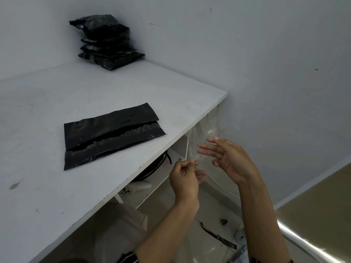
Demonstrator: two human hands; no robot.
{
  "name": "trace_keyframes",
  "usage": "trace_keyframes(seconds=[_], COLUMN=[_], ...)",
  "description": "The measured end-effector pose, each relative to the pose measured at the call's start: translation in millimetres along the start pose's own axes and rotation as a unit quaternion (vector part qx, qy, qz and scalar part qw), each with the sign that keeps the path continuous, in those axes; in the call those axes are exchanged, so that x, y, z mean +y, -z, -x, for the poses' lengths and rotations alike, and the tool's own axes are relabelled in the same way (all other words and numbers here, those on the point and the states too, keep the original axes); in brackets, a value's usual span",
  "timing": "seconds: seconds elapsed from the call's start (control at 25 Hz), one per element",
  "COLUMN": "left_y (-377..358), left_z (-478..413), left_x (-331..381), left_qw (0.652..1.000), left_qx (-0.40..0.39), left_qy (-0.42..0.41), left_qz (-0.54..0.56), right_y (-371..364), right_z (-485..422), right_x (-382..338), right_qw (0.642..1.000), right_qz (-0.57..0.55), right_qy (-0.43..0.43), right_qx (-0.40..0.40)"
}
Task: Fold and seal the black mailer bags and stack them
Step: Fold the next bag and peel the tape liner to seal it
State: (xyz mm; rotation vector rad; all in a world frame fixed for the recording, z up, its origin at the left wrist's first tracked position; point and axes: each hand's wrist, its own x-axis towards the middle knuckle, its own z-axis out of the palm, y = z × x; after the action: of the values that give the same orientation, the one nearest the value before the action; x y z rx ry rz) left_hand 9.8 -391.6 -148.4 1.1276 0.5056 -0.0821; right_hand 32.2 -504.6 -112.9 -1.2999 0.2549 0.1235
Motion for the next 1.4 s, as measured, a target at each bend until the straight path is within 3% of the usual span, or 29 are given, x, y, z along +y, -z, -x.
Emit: trace_keyframes(seconds=[0.36, 0.52, 0.6, 0.8, 0.92, 1.0, 1.08, 1.4], left_y=[2, 7, 13, 12, 10, 12, 14, 13], left_z=[1, -1, -3, -2, 0, -1, -2, 4], left_x=[-7, -3, 0, 1, -1, 1, 3, 6], left_qw=[1.000, 1.000, 1.000, 0.999, 0.999, 0.999, 0.999, 0.998], left_qx=[-0.016, -0.013, -0.021, -0.038, -0.042, -0.036, -0.037, -0.025], left_qy=[0.005, -0.008, -0.012, 0.023, 0.019, 0.014, 0.012, -0.016], left_qz=[0.007, -0.003, -0.008, -0.002, -0.002, -0.005, -0.012, -0.051], right_y=[-3, 9, 24, 20, 0, -9, -12, -10], right_z=[1, 0, -3, -3, -5, -7, -12, -11], right_x=[5, 7, 10, 34, 45, 48, 50, 54], right_qw=[0.994, 0.970, 0.966, 0.977, 0.958, 0.941, 0.940, 0.965], right_qz=[-0.023, -0.020, -0.008, -0.059, -0.167, -0.251, -0.285, -0.164], right_qy=[0.026, 0.071, 0.042, -0.191, -0.232, -0.220, -0.186, 0.000], right_qx=[0.101, 0.231, 0.255, 0.074, -0.033, -0.056, -0.021, 0.204])
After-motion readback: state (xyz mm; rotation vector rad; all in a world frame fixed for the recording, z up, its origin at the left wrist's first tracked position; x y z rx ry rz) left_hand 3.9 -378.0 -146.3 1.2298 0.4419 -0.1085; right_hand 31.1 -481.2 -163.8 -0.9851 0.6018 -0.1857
